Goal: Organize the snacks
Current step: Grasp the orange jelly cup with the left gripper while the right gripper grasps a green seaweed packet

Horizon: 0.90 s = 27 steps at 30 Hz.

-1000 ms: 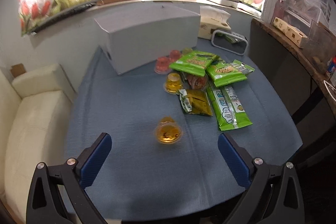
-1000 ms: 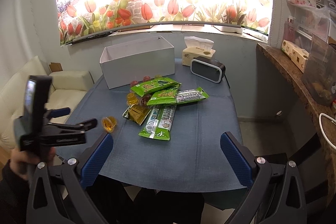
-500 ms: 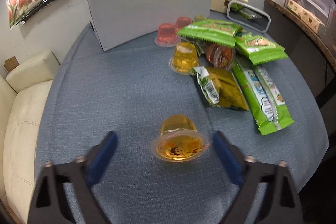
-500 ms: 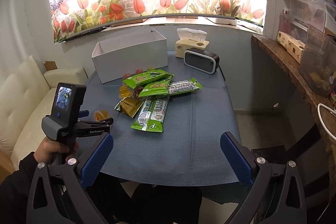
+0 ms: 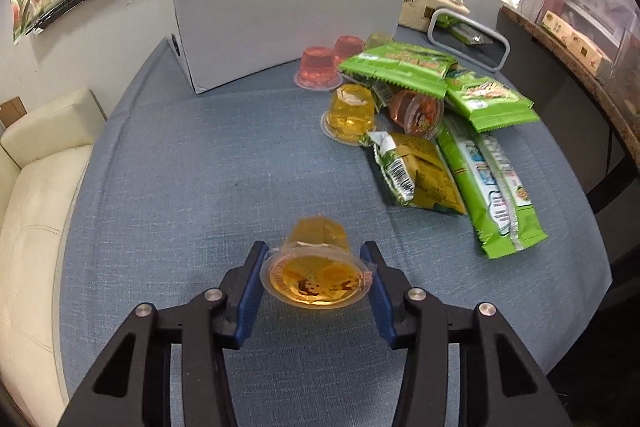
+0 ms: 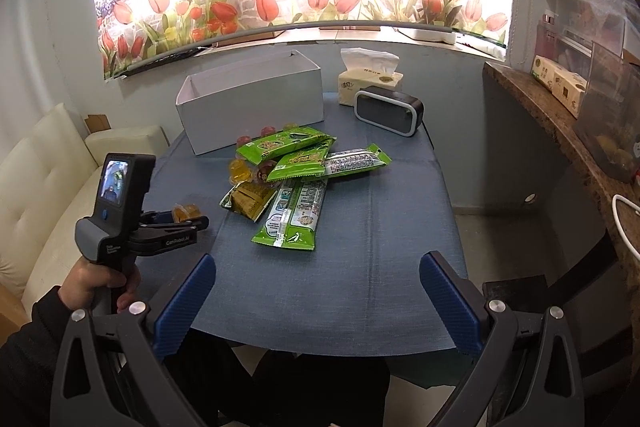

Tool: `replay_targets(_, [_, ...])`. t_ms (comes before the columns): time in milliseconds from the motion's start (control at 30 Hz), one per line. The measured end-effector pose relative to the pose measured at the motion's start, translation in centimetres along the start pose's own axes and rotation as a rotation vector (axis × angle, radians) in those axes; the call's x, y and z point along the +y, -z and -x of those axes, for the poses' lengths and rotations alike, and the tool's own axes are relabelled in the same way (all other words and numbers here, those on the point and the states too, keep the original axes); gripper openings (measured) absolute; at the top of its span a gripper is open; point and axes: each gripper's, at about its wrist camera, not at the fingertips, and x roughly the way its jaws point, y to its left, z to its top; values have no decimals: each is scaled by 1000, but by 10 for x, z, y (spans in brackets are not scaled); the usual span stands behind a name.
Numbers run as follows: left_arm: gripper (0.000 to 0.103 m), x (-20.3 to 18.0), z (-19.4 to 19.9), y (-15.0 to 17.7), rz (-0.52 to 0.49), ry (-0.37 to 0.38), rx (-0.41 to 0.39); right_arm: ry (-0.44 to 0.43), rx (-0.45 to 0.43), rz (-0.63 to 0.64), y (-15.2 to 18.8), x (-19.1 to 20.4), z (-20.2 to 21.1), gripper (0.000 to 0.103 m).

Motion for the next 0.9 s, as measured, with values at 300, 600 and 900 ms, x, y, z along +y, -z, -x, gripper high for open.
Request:
replay_targets(300, [52,-4,53,2,3,44,-71,-14,31,-16,-21,-2,-64,103])
replay_targets(600, [52,-1,98,15,-16,81,-122,45,99,88,-67,24,-170,103])
replay_targets(900, [52,14,108,15,4,77,-143,109,217,137,-82,44,-245,77])
